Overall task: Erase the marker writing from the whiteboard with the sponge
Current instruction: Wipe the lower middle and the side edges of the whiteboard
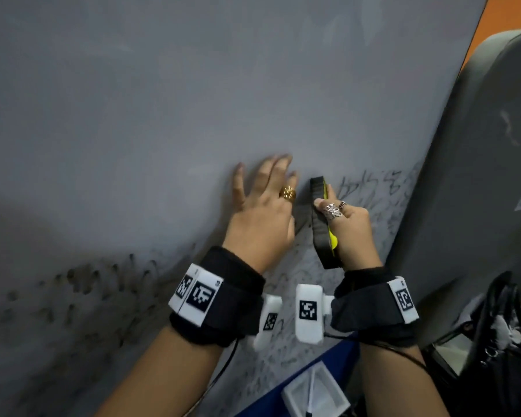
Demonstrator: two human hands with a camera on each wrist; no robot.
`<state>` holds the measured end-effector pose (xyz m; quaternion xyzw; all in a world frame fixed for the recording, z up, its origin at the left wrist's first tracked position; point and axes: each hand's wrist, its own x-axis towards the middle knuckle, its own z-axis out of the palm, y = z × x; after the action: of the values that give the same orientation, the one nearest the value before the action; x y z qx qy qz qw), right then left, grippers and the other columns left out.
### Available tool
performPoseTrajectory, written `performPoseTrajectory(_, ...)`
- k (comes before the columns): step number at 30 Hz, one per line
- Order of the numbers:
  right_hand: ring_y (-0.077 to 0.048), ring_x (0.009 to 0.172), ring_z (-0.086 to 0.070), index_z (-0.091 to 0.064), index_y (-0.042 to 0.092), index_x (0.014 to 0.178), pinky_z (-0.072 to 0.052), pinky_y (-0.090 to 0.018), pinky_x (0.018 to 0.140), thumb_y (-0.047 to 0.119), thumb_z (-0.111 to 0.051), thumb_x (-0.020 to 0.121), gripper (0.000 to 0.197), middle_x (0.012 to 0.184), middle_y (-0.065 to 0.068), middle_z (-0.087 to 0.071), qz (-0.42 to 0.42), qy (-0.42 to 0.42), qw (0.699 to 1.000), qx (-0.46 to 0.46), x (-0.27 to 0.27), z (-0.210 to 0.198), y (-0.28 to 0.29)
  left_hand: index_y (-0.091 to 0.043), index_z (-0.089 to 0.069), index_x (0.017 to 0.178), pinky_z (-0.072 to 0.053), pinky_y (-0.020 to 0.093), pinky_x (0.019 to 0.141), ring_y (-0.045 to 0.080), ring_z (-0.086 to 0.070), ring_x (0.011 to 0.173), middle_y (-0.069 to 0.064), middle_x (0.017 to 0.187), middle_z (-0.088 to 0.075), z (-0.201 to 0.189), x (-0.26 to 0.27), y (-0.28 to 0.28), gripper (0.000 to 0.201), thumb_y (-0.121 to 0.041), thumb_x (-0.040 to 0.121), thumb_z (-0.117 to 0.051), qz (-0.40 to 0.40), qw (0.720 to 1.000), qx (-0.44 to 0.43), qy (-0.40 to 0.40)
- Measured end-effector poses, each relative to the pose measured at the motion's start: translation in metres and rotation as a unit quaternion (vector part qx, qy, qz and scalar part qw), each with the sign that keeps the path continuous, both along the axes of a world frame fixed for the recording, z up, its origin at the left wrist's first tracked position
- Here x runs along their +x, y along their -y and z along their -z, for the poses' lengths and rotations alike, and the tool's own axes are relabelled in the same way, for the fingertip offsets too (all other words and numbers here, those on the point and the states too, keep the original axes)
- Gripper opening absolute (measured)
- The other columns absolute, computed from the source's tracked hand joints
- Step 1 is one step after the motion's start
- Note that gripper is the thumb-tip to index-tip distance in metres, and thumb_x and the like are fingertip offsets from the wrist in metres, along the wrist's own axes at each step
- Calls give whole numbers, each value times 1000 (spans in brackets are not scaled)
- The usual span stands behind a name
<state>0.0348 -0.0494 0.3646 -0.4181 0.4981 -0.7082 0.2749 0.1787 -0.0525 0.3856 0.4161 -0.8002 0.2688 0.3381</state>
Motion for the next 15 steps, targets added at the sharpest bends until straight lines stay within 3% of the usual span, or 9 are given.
performPoseTrajectory(3,-14,86,-61,-71,7,86,-49,-31,82,10,-62,87,10,90,-2,-69,-2,-21,1000,23,-13,-3,-1,-18,-35,146,15,58,105,22,0,144,9,159,-10,1,-16,-5,72,-23,75,-48,-50,997,55,12)
performPoseTrajectory(4,-14,80,-59,-71,7,76,-48,-33,75,13,-63,86,14,79,-1,-68,17,-17,999,32,-23,-4,1,-20,-26,149,20,59,102,23,9,145,8,160,1,3,-20,-8,74,-26,78,-48,-68,995,67,12)
performPoseTrajectory(6,-13,85,-54,-70,-4,80,-46,-36,77,19,-66,84,24,79,-2,-66,72,-14,996,42,-48,-6,8,-23,-13,152,25,62,98,26,22,141,8,158,15,9,-28,-8,78,-30,82,-46,-101,992,69,16)
performPoseTrajectory(7,-12,85,-52,-69,-3,79,-44,-34,78,21,-67,83,25,78,0,-63,92,-11,995,47,-59,-6,10,-24,-4,152,28,62,95,27,29,138,8,156,24,12,-28,-6,79,-32,85,-45,-113,991,69,26)
performPoseTrajectory(8,-12,79,-51,-69,6,72,-41,-32,75,20,-67,83,18,71,3,-60,98,-4,994,52,-69,-7,11,-26,5,151,31,62,92,27,35,135,7,152,31,15,-28,-2,81,-34,87,-44,-122,990,67,37)
performPoseTrajectory(10,-6,62,-49,-61,17,60,-39,-25,64,13,-66,84,25,59,9,-53,89,23,995,49,-79,-6,12,-29,15,149,32,63,91,25,38,135,5,149,39,19,-23,4,85,-37,88,-45,-138,987,63,51)
performPoseTrajectory(12,-2,63,-52,-62,13,64,-42,-21,64,8,-64,85,22,65,8,-58,61,32,997,38,-76,-6,12,-31,15,148,29,64,93,25,33,137,4,151,36,21,-23,6,86,-38,86,-44,-155,985,57,47)
performPoseTrajectory(14,-9,85,-57,-69,0,89,-46,-26,81,8,-63,86,10,90,1,-65,15,29,999,34,-63,0,14,-30,10,150,26,65,94,27,27,140,6,153,30,20,-30,4,84,-39,83,-40,-168,983,55,42)
performPoseTrajectory(15,-6,89,-58,-67,-5,104,-45,-27,87,8,-63,86,22,94,7,-66,1,24,999,31,-54,3,13,-30,7,151,24,65,95,28,25,141,7,155,27,20,-34,3,84,-40,81,-39,-175,982,52,41)
